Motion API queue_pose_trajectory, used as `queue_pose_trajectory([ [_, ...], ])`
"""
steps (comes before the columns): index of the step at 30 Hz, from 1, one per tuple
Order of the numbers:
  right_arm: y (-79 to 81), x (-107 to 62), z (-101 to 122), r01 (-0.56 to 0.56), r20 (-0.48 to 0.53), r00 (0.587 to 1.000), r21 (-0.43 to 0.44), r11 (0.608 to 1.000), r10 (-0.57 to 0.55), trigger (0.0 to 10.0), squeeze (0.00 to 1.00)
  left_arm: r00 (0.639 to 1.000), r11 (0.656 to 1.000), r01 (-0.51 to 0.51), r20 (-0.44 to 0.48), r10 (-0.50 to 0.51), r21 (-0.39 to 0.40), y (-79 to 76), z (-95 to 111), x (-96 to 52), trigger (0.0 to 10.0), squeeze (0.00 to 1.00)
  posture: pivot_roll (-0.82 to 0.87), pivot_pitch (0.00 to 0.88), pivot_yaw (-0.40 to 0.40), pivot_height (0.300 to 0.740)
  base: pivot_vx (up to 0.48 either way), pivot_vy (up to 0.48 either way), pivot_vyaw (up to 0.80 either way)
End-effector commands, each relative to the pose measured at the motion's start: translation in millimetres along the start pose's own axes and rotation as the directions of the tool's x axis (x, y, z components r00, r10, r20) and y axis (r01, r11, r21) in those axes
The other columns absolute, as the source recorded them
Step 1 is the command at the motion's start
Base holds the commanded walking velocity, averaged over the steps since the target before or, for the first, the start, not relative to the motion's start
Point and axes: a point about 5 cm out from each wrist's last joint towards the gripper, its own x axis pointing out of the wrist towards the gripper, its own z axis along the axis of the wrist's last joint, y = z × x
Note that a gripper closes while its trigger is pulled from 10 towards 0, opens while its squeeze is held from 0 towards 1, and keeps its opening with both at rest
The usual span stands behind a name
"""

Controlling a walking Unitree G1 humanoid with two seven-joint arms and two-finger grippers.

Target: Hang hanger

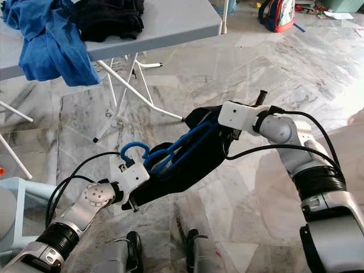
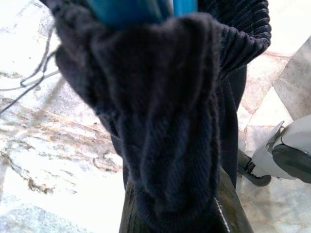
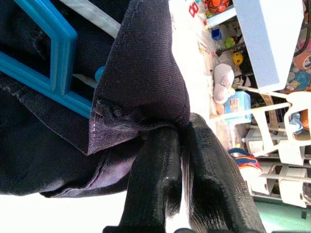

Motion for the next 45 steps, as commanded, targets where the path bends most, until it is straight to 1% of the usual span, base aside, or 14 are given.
queue_pose_trajectory([
  [1, -23.2, -7.4, 1, 0.087, 0.01, 0.996, 0.006, 0.996, -0.088, 0.0, 0.0, 0.996, 0.999, 0.024, -0.085, -0.026, -0.023, -7.5, -22, -4.4, 0.0, 0.0, -0.16, 0.268, 0.011, 0.74, 0.0, 0.0, 0.0],
  [21, -23.2, -7.4, 1, 0.087, 0.01, 0.996, 0.006, 0.996, -0.088, 0.0, 0.0, 0.996, 0.999, 0.024, -0.085, -0.026, -0.023, -7.5, -22, -4.4, 0.0, 0.0, -0.16, 0.268, 0.011, 0.74, 0.0, 0.0, 0.0],
  [22, -8.0, -7.7, 35, -0.023, 0.201, 0.979, 0.062, 0.998, 0.01, 0.0, 0.0, 0.993, 0.996, -0.084, -0.087, 0.083, -0.002, 8.1, -20, -4.6, 0.0, 0.0, -0.18, 0.271, 0.008, 0.74, 0.0, 0.0, 0.0],
  [23, 17.0, -14.1, 71, -0.159, 0.398, 0.911, 0.09, 0.983, 0.111, 0.0, 0.0, 0.982, 0.984, -0.177, -0.068, 0.176, -0.003, 20.5, -16, -4.2, 1.2, 0.0, -0.18, 0.271, 0.008, 0.74, 0.0, 0.0, 0.0],
  [24, 17.0, -14.1, 71, -0.159, 0.398, 0.911, 0.09, 0.983, 0.111, 0.0, 0.0, 0.982, 0.984, -0.177, -0.068, 0.176, -0.003, 20.5, -16, -4.2, 1.2, 0.0, -0.18, 0.271, 0.008, 0.74, 0.0, 0.0, 0.0],
  [25, 23.4, -13.2, 73, -0.165, 0.423, 0.902, 0.156, 0.974, 0.085, 0.0, 0.0, 0.976, 0.977, -0.214, -0.053, 0.213, -0.021, 24.1, -13, -4.0, 1.2, 0.0, -0.18, 0.271, 0.008, 0.74, 0.0, 0.0, 0.0],
  [26, 26.0, -10.9, 69, -0.156, 0.415, 0.908, 0.194, 0.969, 0.064, 0.0, 0.0, 0.973, 0.973, -0.227, -0.043, 0.226, -0.03, 24.9, -12, -3.7, 1.9, 0.0, -0.17, 0.271, 0.008, 0.74, 0.0, 0.0, 0.0],
  [27, 28.0, -9.4, 67, -0.151, 0.409, 0.911, 0.218, 0.964, 0.051, 0.0, 0.0, 0.971, 0.971, -0.236, -0.037, 0.235, -0.035, 25.3, -11, -3.6, 1.9, 0.0, -0.17, 0.271, 0.008, 0.74, 0.0, 0.0, 0.0],
  [28, 33.8, -5.5, 60, -0.134, 0.384, 0.923, 0.266, 0.955, 0.022, 0.0, 0.0, 0.969, 0.968, -0.246, -0.034, 0.245, -0.04, 25.4, -10, -3.3, 2.5, 0.0, -0.17, 0.268, 0.008, 0.74, 0.0, 0.0, 0.0],
  [30, 38.9, -3.5, 56, -0.129, 0.369, 0.929, 0.293, 0.947, 0.012, 0.0, 0.0, 0.967, 0.967, -0.252, -0.034, 0.251, -0.044, 25.4, -11, -3.1, 2.7, 0.0, -0.16, 0.267, 0.009, 0.74, 0.0, 0.0, 0.0],
  [34, 45.6, -4.4, 52, -0.116, 0.336, 0.942, 0.326, 0.938, 0.0, 0.0, 0.0, 0.966, 0.965, -0.257, -0.041, 0.255, -0.044, 24.7, -12, -0.8, 2.5, 0.0, -0.16, 0.262, 0.012, 0.74, 0.0, 0.0, 0.0],
  [38, 41.1, -3.0, 50, -0.055, 0.268, 0.962, 0.374, 0.926, -0.051, 0.0, 0.0, 0.959, 0.957, -0.282, -0.04, 0.28, -0.064, 26.7, -7, 3.4, 2.2, 0.0, -0.16, 0.256, 0.018, 0.74, 0.0, 0.0, 0.0],
  [41, 40.2, -2.0, 45, -0.022, 0.223, 0.973, 0.339, 0.941, -0.058, 0.0, 0.0, 0.956, 0.954, -0.293, -0.03, 0.292, -0.069, 28.6, -4, 4.1, 1.9, 0.0, -0.15, 0.252, 0.019, 0.74, 0.0, 0.0, 0.0],
  [45, 38.6, -3.3, 27, 0.04, 0.136, 0.986, 0.348, 0.937, -0.093, 0.0, 0.0, 0.964, 0.962, -0.266, 0.009, 0.267, -0.058, 29.4, 2, 3.6, 1.4, 0.0, -0.16, 0.252, 0.017, 0.74, 0.0, 0.0, 0.0],
])
